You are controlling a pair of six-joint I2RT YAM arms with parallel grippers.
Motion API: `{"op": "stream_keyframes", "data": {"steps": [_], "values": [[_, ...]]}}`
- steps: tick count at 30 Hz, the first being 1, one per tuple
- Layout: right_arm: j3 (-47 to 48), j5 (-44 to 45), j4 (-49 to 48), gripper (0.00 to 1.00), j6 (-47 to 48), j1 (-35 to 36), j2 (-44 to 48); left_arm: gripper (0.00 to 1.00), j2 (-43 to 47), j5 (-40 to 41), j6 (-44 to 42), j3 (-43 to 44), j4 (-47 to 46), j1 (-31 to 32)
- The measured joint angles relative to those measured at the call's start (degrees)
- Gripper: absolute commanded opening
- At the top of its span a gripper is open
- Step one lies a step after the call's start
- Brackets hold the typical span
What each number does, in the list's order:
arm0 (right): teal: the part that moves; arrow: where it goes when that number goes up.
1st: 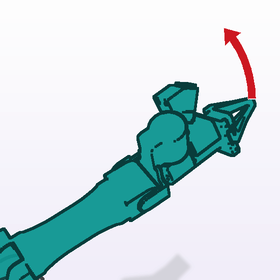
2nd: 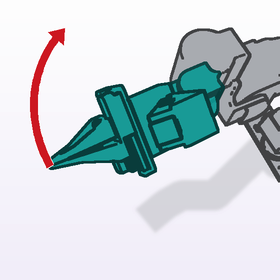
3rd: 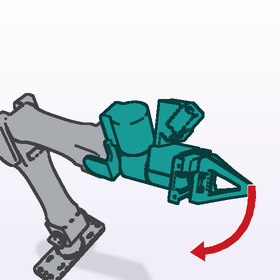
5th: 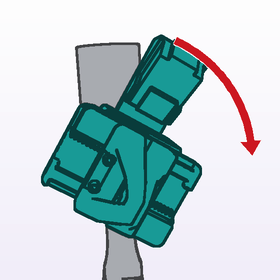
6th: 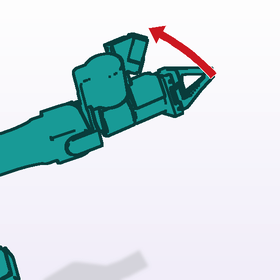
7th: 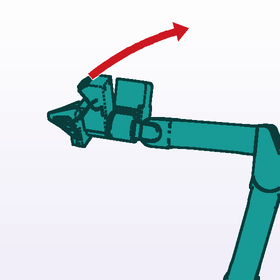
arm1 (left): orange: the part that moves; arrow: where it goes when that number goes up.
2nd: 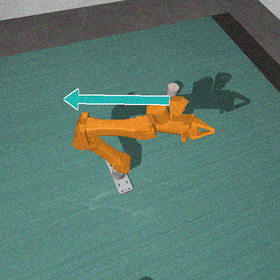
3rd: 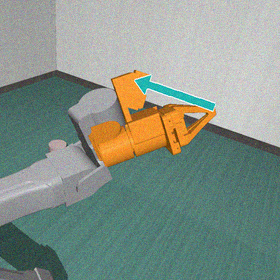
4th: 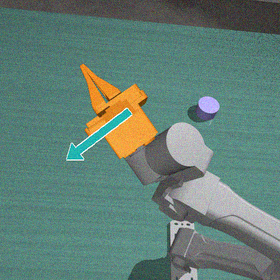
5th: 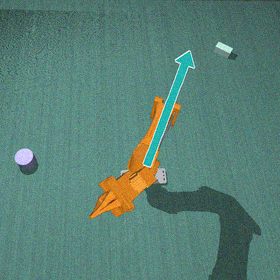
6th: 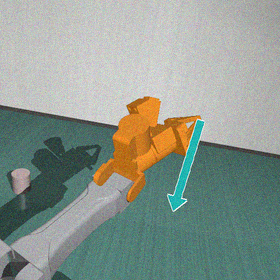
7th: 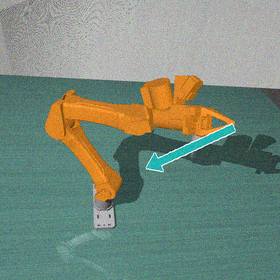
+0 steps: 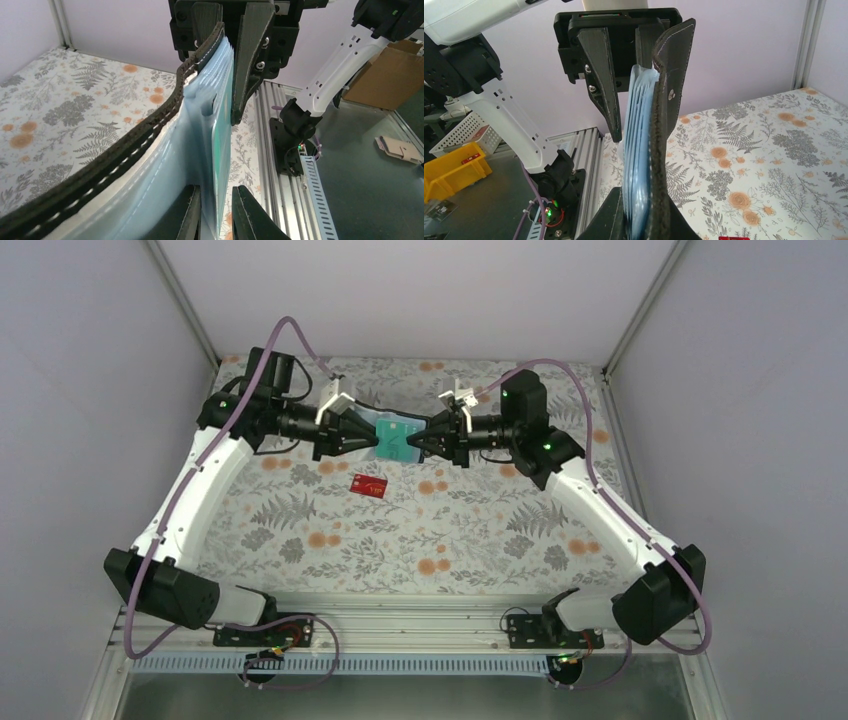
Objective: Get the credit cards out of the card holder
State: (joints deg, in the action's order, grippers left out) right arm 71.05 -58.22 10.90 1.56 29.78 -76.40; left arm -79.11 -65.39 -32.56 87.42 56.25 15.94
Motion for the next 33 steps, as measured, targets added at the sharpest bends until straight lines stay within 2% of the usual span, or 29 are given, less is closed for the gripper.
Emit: {"op": "stream_keyframes", "data": {"steps": [3,5,6,14,16,18,20,24,28,31,33], "values": [[0.00,-0.31,0.04,0.04,-0.02,-0.09,0.02,0.16,0.00,0.00,0.07,-0.35,-0.44,0.52],[0.00,-0.46,0.04,0.04,0.02,-0.15,0.04,0.05,-0.02,0.02,0.15,-0.35,-0.61,0.92],[0.00,-0.59,0.04,0.04,0.02,-0.13,0.04,0.03,-0.02,0.07,0.15,-0.35,-0.76,1.11],[0.00,-0.74,0.44,0.05,0.24,-0.28,0.48,0.02,-0.11,-0.11,-0.33,0.15,-0.17,1.16],[0.00,-0.74,0.24,0.08,0.24,-0.31,0.55,0.02,-0.11,-0.20,-0.50,0.52,0.15,1.09],[-0.02,-1.01,-0.02,0.18,0.24,-0.42,0.57,0.02,-0.13,-0.24,-0.85,0.76,0.31,1.09],[0.00,-1.42,-0.02,0.24,0.22,-0.50,0.57,0.02,-0.13,-0.35,-0.96,0.79,0.39,1.09],[-0.02,-1.81,-0.22,0.27,0.24,-1.29,0.57,0.02,-0.13,-0.39,-1.07,0.81,1.07,0.55],[-0.11,-2.08,-0.46,0.22,0.11,-1.44,0.57,0.02,-0.15,-0.42,-1.09,0.81,1.33,0.39],[-0.35,-1.95,-0.70,0.05,-0.22,-1.44,0.55,0.02,-0.17,-0.42,-1.09,0.81,1.36,0.39],[-0.50,-1.79,-1.11,0.04,-0.50,-1.44,0.52,0.02,-0.26,-0.46,-1.09,0.83,1.33,0.39]]}}
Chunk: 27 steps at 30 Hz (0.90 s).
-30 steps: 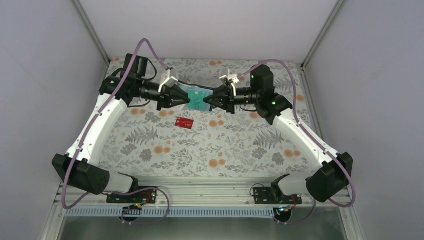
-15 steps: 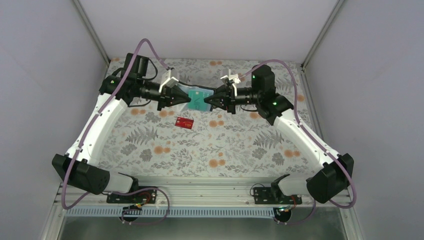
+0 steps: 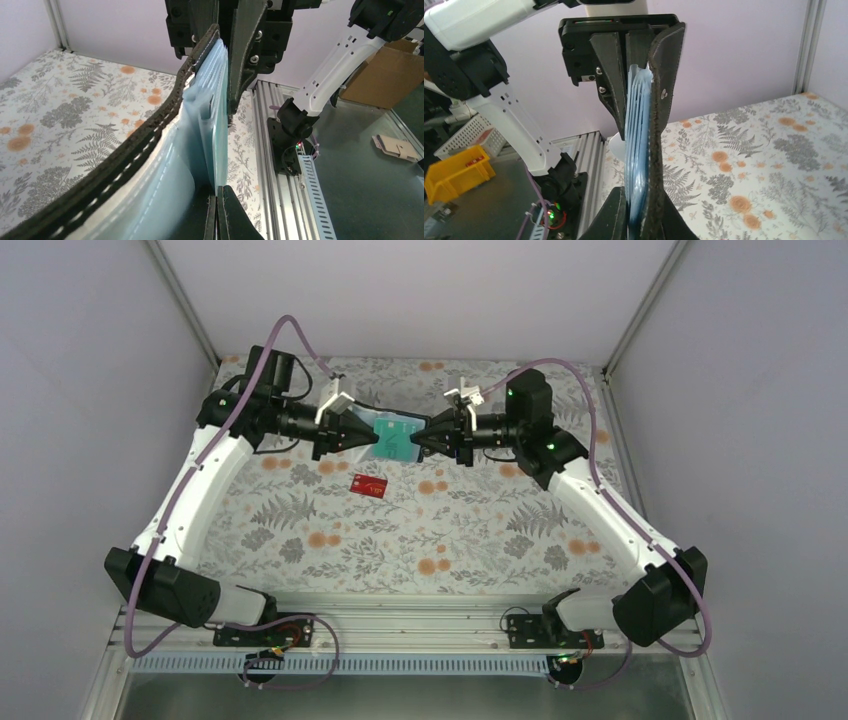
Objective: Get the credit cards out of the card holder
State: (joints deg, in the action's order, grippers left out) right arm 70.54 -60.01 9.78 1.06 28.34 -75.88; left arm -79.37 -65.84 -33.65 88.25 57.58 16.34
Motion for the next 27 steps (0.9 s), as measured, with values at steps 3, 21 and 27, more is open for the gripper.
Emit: {"op": "stream_keyframes", "data": {"steps": [3,21,27], "values": [[-0.09,-0.37,-0.68,0.04,-0.57,0.02,-0.24,0.02,-0.48,-0.39,0.00,0.22,0.11,-0.15],[-0.72,-1.51,1.09,0.04,3.74,-2.14,0.07,0.02,-0.61,2.47,-2.95,1.22,1.46,0.07],[-0.85,-2.43,2.12,0.04,5.01,-2.82,0.61,0.02,-0.63,2.34,-3.28,1.22,1.38,0.55]]}}
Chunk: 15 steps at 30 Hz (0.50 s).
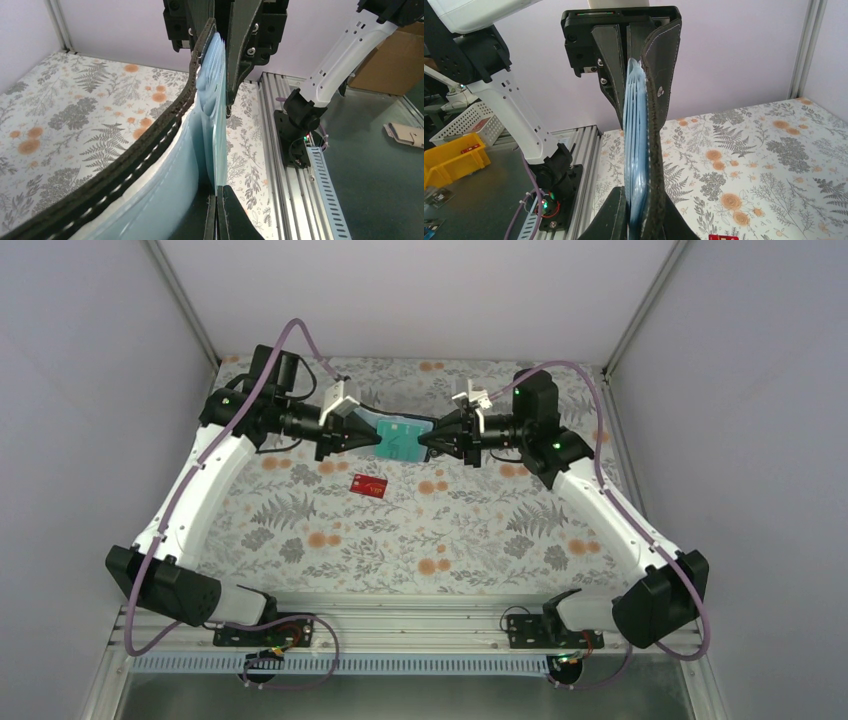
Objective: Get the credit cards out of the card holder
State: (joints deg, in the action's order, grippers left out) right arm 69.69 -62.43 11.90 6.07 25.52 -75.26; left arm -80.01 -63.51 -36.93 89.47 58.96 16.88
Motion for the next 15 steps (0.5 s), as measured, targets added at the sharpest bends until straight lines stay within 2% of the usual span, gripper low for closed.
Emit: {"op": "stream_keyframes", "data": {"steps": [10,12,15], "values": [[0.48,-3.50,0.26,0.04,-0.07,-1.07,-1.73,0.02,-1.51,-1.03,3.13,0.00,-0.85,0.00],[-0.26,-3.61,-1.18,0.14,-1.16,-1.38,-1.73,0.02,-2.25,-1.60,5.46,0.00,-1.92,0.00],[-1.25,-3.76,-4.70,0.19,-4.22,-1.73,-2.54,0.02,-2.64,-1.84,9.35,-0.33,-4.11,-0.13]]}}
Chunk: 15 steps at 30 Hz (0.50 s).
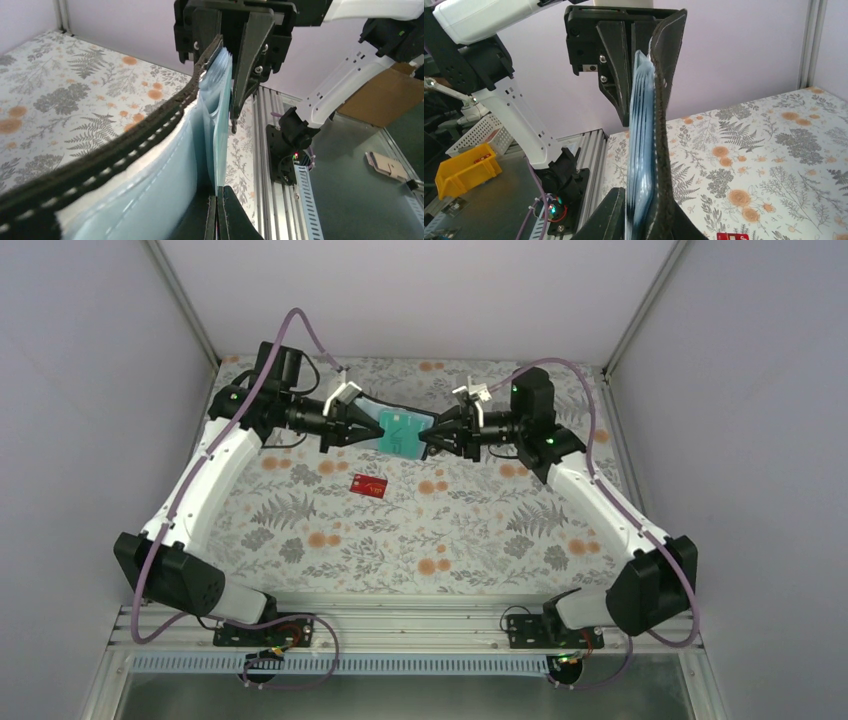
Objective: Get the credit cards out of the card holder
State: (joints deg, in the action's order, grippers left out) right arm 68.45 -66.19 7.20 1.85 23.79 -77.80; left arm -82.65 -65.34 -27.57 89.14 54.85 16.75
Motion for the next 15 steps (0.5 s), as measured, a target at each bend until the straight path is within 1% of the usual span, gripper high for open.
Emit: {"op": "stream_keyframes", "data": {"steps": [3,6,8,12,14,15], "values": [[-0.26,-1.01,-2.21,0.25,-2.78,0.00,-2.62,0.02,0.00,-0.02,3.15,-0.98,-2.49,-0.68],[-1.16,-1.77,-3.63,0.33,-5.05,0.42,-4.96,0.03,-0.17,0.00,5.22,-1.53,-3.74,-1.22],[-2.08,-2.03,-4.35,0.35,-6.29,0.74,-5.29,0.02,-0.33,-0.02,5.81,-1.53,-4.31,-1.27],[-2.23,-2.84,-6.69,0.35,-7.72,1.88,-5.27,0.02,-0.35,-0.17,6.43,-1.64,-5.20,-1.27],[-2.21,-2.80,-7.58,0.30,-8.35,2.29,-5.27,0.02,-0.39,-0.42,6.75,-1.86,-5.46,-1.27],[-2.21,-2.73,-7.89,0.25,-8.52,2.40,-5.27,0.02,-0.44,-0.55,6.86,-1.95,-5.51,-1.27]]}}
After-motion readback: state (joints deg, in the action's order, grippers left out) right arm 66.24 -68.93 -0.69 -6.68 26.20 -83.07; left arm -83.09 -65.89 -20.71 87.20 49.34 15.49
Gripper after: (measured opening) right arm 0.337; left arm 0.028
